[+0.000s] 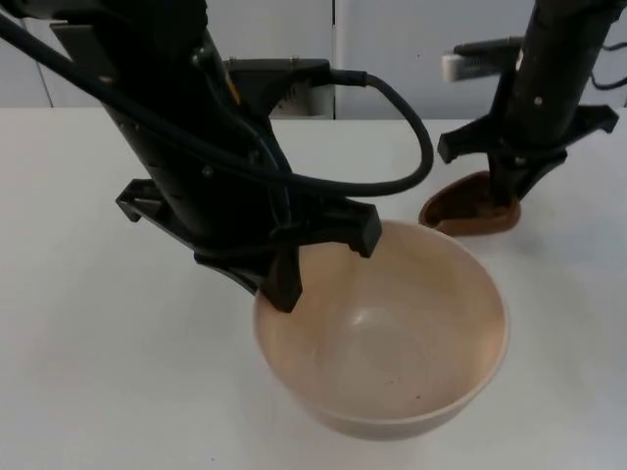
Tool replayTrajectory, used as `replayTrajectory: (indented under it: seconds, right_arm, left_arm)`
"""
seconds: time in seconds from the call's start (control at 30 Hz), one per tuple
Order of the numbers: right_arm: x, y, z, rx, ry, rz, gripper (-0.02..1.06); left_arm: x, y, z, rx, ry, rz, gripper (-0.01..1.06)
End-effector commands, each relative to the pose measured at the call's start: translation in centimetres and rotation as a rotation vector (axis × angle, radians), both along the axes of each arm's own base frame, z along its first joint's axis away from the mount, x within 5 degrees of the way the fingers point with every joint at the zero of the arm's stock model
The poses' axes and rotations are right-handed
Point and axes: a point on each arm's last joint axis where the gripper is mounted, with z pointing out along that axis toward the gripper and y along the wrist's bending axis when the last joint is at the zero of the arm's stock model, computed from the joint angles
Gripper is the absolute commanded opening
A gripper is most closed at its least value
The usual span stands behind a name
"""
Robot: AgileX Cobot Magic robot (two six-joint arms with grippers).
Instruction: Pick up the bowl with the left hand and pour the coffee beans from the cup into the bowl with the right hand.
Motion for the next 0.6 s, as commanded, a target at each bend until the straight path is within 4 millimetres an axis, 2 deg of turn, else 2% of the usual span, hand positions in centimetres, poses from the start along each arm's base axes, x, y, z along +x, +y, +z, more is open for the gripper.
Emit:
replayTrajectory:
  seconds: [0.0,0.17,0.27,0.5,0.57]
  right_arm:
    - [-0.4,-0.1,1.8,0.007,-0.011,0.020,0.00]
    - [-1.6,-0.4,5.5,0.016,-0.016,0.054,0.00]
    - [-2.0,-0.5,6.4,0.023,-0.008,0.068,0.00]
    - [-4.1,-0.5,10.7,0.096,-0.007,0.105,0.00]
    - [-4.3,-0.5,11.3,0.107,-0.019,0.108,0.00]
  left_arm:
    - [-0.1,-0.1,0.3,-0.018,-0.011,0.007,0.00]
    - [-0.1,-0.1,0.3,-0.017,-0.009,0.007,0.00]
    - [-0.1,-0.1,0.3,-0.017,-0.010,0.007,0.00]
    - [-0.1,-0.1,0.3,-0.016,-0.008,0.007,0.00]
    - [-0.1,-0.1,0.3,-0.016,-0.008,0.007,0.00]
